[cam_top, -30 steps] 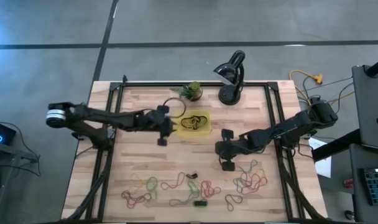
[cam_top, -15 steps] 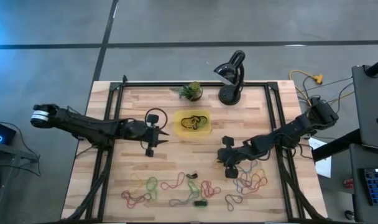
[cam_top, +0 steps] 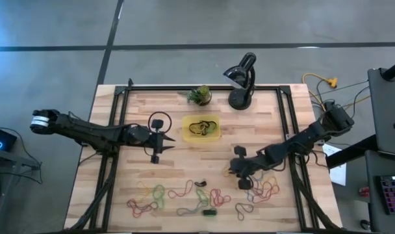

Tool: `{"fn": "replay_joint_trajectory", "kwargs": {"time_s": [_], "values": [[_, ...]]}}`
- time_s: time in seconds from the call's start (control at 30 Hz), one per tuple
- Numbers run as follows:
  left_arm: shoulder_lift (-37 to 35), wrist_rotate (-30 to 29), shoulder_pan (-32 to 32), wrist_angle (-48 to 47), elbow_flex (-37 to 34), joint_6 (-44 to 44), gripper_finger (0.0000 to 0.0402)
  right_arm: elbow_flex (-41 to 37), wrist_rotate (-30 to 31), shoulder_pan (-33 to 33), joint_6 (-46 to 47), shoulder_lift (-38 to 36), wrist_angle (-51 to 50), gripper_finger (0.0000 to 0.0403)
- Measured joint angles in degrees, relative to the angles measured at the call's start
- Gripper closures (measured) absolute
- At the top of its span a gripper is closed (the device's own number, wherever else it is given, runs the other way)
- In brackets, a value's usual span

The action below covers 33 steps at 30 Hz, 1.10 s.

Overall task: Pick and place rubber bands into bin
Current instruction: Put the yellow rubber band in the yellow bin

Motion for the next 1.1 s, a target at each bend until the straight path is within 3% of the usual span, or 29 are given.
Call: {"fn": "replay_joint_trajectory", "kwargs": {"time_s": [0.73, 1.1], "values": [[0.4, 0.0, 0.0, 0.3, 0.0, -0.1, 0.0297, -6.2, 0.4, 1.0, -1.4, 0.0, 12.5, 0.0346], [0.3, 0.0, 0.0, 0.2, 0.0, -0.1, 0.0297, -4.7, 0.2, 1.1, -4.0, 9.6, 18.7, 0.0346]]}}
